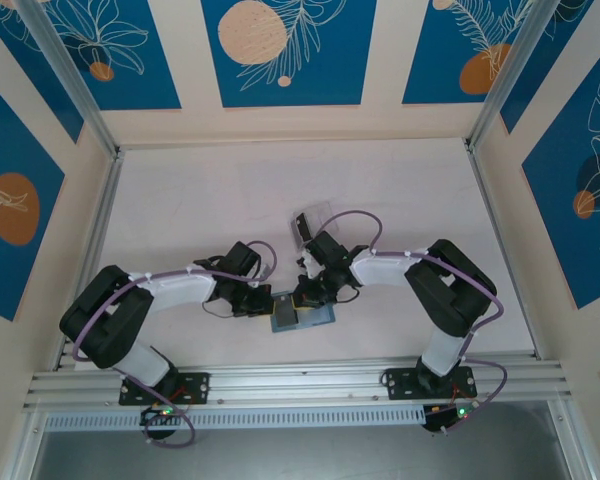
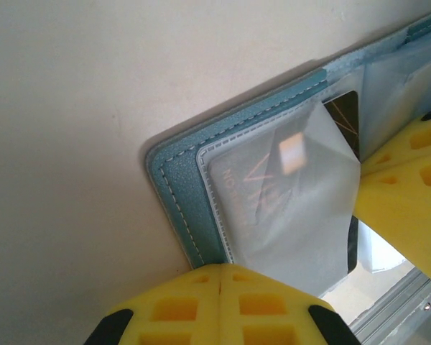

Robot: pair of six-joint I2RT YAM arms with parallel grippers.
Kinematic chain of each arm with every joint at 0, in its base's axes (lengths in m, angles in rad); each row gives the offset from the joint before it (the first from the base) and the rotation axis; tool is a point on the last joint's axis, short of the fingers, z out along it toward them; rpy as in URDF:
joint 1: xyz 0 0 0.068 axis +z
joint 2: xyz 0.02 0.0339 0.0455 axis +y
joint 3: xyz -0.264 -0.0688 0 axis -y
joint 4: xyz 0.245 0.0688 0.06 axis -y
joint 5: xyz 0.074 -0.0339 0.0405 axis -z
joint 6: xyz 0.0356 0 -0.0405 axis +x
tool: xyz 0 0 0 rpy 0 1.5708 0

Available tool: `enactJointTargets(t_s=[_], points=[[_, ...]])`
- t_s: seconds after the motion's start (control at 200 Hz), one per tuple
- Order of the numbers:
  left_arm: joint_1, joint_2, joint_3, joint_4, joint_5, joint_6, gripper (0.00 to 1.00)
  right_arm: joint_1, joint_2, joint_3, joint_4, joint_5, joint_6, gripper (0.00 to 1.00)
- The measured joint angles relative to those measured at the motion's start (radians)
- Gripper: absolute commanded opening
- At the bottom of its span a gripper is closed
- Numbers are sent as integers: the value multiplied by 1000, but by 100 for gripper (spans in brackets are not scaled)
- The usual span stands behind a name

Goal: Put the credit cards into the card holder
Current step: Insert the credit card into the card slot, then flip over the card slot in the card holder.

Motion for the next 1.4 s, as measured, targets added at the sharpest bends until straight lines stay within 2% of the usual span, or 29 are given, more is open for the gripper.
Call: enactJointTargets(t_s=[0.195,0.46,0.61,0.93,1.14,1.4], points=[[0,6,-2,16,7,0,3,3,-43,33,-110,79,-43,27],[0,6,-5,23,8,0,3,4,-60,62,-193,145,-89,25],[0,6,-6,25,8,0,3,2,-60,76,-248,243,-97,26],[0,7,-6,26,8,0,3,14,-66,100,-327,454,-101,30],[0,8,-8,29,11,0,3,53,-66,158,-384,562,-138,38],[2,8,-10,32,15,0,3,76,-49,217,-392,614,-182,38]])
